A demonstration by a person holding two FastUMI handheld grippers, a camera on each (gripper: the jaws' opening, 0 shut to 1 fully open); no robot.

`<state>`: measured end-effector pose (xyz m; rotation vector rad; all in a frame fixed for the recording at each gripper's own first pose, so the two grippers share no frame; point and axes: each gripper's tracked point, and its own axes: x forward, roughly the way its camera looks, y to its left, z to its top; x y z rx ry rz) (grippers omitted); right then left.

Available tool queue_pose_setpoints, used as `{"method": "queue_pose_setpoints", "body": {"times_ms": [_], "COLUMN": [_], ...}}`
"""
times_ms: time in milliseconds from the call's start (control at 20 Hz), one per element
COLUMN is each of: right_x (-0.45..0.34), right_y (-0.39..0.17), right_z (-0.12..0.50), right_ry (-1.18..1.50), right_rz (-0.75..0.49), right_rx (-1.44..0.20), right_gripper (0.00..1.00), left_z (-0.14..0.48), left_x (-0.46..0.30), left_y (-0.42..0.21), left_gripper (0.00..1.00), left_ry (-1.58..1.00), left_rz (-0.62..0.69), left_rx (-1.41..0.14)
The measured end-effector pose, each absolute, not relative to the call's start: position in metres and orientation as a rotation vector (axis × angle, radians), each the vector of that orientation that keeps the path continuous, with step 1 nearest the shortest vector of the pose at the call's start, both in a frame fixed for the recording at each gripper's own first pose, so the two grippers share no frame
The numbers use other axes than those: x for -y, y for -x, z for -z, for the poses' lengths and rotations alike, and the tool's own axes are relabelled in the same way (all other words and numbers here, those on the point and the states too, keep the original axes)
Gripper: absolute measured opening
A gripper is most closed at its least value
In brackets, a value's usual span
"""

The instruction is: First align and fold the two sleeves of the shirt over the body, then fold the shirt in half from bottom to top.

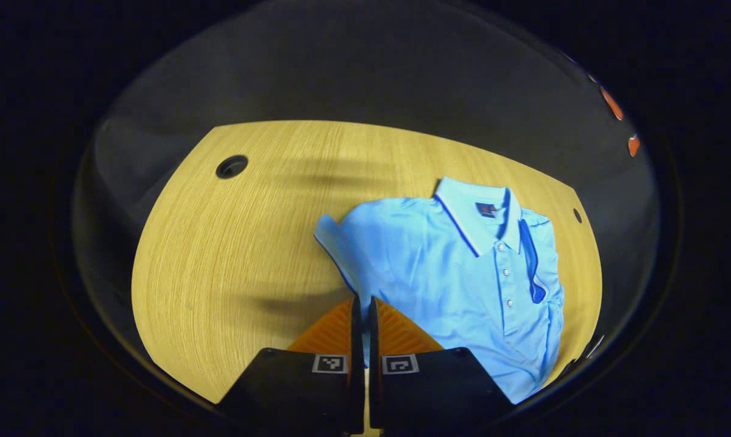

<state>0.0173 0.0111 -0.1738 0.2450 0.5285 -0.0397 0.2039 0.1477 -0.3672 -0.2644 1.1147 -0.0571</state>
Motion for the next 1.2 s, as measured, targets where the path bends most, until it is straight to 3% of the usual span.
{"method": "queue_pose_setpoints", "body": {"times_ms": [500, 600, 650, 750, 800, 900, 1050, 1200], "right_x": [-0.006, 0.000, 0.002, 0.000, -0.002, -0.004, -0.015, -0.021], "right_y": [0.001, 0.003, 0.005, 0.005, 0.004, 0.005, 0.013, 0.024], "right_z": [0.184, 0.186, 0.188, 0.189, 0.191, 0.197, 0.207, 0.214], "right_ry": [-0.251, -0.255, -0.257, -0.260, -0.250, -0.223, -0.187, -0.137], "right_rz": [0.062, 0.082, 0.089, 0.075, 0.051, 0.007, -0.073, -0.136], "right_rx": [-0.566, -0.571, -0.581, -0.587, -0.588, -0.605, -0.637, -0.658], "right_gripper": [0.99, 0.99, 0.99, 0.99, 0.99, 0.99, 0.99, 0.99], "left_z": [0.325, 0.317, 0.314, 0.312, 0.307, 0.295, 0.283, 0.278], "left_x": [-0.045, -0.006, -0.001, -0.020, -0.029, -0.047, -0.062, -0.071], "left_y": [-0.242, -0.239, -0.232, -0.222, -0.210, -0.176, -0.124, -0.072], "left_gripper": [0.07, 0.18, 0.17, 0.55, 0.55, 0.90, 0.99, 0.99], "left_ry": [0.060, 0.118, 0.131, 0.078, 0.065, 0.088, 0.143, 0.176], "left_rz": [0.311, 0.427, 0.446, 0.401, 0.381, 0.327, 0.269, 0.216], "left_rx": [-1.029, -1.006, -0.994, -0.975, -0.962, -0.953, -0.957, -0.968]}}
